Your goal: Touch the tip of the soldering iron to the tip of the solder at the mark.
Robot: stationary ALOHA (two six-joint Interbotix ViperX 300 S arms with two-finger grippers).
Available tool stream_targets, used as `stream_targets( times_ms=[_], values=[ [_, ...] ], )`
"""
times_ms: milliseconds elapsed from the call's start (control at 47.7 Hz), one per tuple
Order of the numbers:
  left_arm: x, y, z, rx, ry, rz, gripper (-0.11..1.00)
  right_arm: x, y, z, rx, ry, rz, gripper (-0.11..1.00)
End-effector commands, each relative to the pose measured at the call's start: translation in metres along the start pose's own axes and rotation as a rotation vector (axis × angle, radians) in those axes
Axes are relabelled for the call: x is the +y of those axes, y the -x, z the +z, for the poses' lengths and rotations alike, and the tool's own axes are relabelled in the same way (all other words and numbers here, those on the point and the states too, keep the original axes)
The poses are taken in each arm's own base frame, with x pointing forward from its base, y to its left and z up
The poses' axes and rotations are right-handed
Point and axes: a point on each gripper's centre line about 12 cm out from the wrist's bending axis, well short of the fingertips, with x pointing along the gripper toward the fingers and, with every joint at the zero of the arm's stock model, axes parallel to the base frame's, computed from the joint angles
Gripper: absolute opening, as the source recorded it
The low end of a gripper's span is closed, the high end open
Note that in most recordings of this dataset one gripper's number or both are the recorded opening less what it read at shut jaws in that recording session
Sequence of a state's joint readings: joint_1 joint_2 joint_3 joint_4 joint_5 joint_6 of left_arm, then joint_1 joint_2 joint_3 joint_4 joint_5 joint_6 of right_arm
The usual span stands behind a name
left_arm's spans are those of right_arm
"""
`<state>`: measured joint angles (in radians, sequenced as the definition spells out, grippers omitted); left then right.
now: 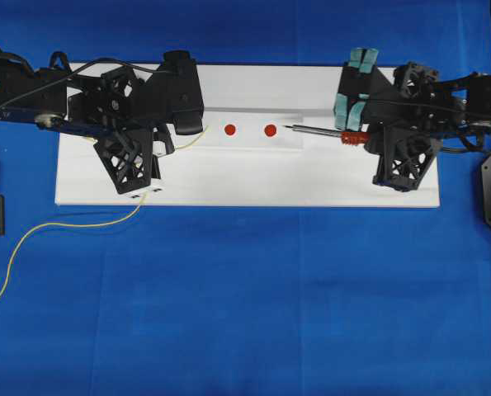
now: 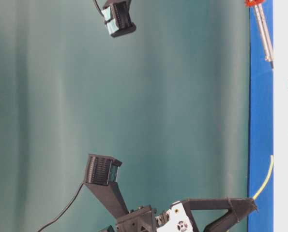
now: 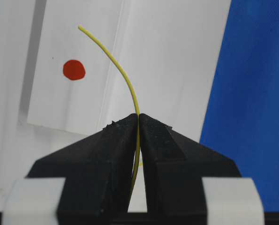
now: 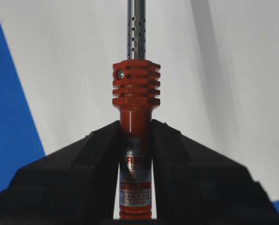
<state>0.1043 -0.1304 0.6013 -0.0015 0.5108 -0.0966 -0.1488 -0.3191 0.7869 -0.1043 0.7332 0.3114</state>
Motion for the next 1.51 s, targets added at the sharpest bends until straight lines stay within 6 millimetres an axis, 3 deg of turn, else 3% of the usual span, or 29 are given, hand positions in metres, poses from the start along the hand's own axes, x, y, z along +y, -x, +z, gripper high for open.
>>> stream_targets(
  times_ms=[0,231,692,923,1489],
  values=[
    [-0.001,0.006,0.014,-0.047,0.001,-0.003,0.02,0.0,0.007,0.004,-0.03,0.001,0.003,0.06],
    [-0.008,-0.002,0.037,-0.079,-0.011,-0.014,0.02,0.0,0.007,0.004,-0.035,0.007,-0.003,0.06],
    [-0.014,-0.044,0.076,-0.085,-0.018,-0.016,0.02,-0.001,0.004,0.003,-0.043,0.013,-0.003,0.06],
    [-0.012,-0.061,0.076,-0.071,-0.015,-0.012,0.02,-0.001,0.0,0.001,-0.055,0.015,0.001,0.06],
    [-0.007,-0.065,0.064,-0.038,0.002,-0.004,0.02,-0.001,-0.002,0.0,-0.052,0.015,0.001,0.06]
  ],
)
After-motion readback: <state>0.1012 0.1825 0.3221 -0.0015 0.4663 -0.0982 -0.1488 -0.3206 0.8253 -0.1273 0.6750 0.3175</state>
